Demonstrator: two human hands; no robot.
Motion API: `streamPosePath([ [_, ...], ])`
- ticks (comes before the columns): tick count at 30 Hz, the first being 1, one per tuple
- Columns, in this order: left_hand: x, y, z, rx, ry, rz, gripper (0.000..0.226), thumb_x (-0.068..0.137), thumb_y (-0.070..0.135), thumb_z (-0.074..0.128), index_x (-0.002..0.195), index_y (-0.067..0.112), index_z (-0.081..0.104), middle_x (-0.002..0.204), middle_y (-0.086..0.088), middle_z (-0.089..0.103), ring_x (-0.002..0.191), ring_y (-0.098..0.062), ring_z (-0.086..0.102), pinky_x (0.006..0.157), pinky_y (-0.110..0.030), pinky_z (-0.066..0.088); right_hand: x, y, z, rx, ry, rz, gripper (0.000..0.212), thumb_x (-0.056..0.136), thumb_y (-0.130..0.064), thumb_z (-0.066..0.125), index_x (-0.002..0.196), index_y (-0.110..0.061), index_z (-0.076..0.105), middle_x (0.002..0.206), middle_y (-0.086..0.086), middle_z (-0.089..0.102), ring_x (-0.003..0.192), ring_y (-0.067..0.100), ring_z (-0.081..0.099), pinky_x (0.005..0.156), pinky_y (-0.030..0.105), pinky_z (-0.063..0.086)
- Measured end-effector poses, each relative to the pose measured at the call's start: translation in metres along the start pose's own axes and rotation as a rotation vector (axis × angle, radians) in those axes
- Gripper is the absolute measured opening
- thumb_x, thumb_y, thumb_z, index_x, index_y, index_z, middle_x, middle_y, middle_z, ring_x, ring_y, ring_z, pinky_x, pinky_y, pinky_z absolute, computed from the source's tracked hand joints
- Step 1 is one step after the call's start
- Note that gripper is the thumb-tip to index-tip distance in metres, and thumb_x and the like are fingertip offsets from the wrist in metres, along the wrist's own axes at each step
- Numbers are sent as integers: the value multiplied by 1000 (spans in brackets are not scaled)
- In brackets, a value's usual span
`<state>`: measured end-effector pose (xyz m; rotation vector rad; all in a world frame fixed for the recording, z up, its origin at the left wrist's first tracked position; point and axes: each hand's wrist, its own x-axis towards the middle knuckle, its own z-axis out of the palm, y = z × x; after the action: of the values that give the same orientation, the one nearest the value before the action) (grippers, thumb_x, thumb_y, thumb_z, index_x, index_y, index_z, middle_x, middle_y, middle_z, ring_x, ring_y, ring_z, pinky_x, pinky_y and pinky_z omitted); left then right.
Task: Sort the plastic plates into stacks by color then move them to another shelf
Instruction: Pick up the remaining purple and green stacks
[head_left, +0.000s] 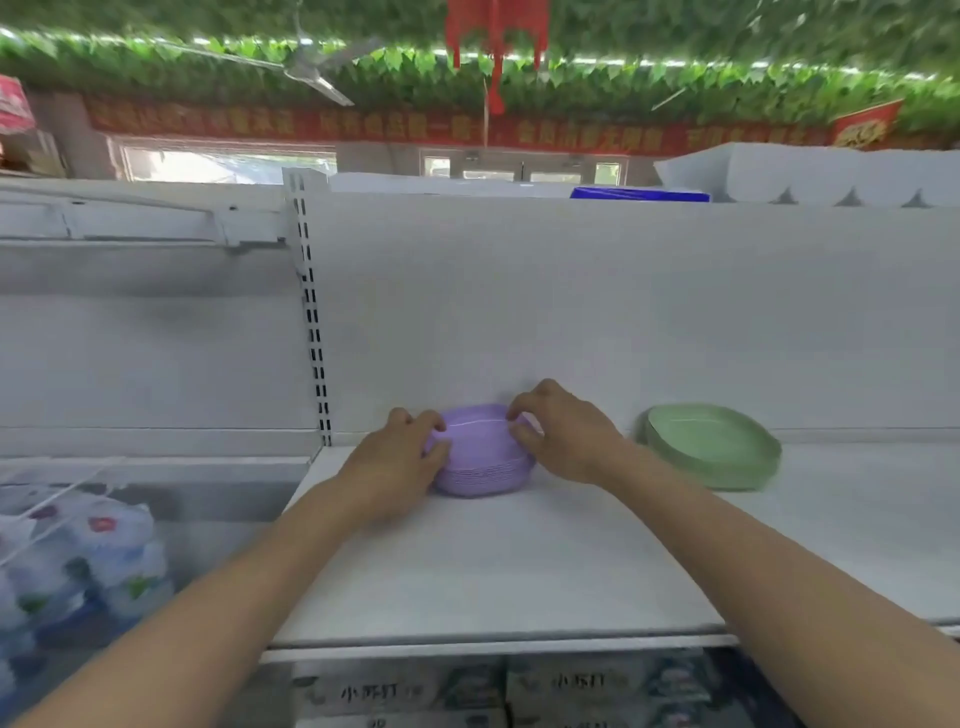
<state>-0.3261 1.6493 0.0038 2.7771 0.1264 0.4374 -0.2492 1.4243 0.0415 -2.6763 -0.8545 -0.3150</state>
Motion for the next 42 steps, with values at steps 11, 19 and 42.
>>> streamPosePath([
  [11, -20, 45, 5, -164, 191, -179, 24, 96, 26, 57, 119, 35, 58, 119, 2, 48, 94, -21, 62, 82, -28, 48, 23, 23, 23, 426, -67, -185, 31, 91, -15, 57, 117, -27, 67, 118, 9, 50, 102, 24, 58, 91, 29, 45],
  [19, -93, 44, -24, -127, 399, -399, 21, 96, 39, 52, 115, 34, 61, 112, 0, 56, 93, -18, 60, 82, -28, 42, 3, -39, 22, 701, -149, -337, 36, 90, -8, 57, 121, -23, 68, 129, -4, 65, 109, 14, 59, 87, 20, 43],
  [42, -928, -15, -228, 304, 1179, -1481, 18, 88, 16, 65, 101, 29, 66, 111, 2, 58, 99, -13, 55, 75, -22, 33, -553, -719, 84, 957, -917, -1601, 37, 85, -10, 65, 117, -30, 66, 103, -13, 54, 97, 11, 51, 87, 27, 45],
])
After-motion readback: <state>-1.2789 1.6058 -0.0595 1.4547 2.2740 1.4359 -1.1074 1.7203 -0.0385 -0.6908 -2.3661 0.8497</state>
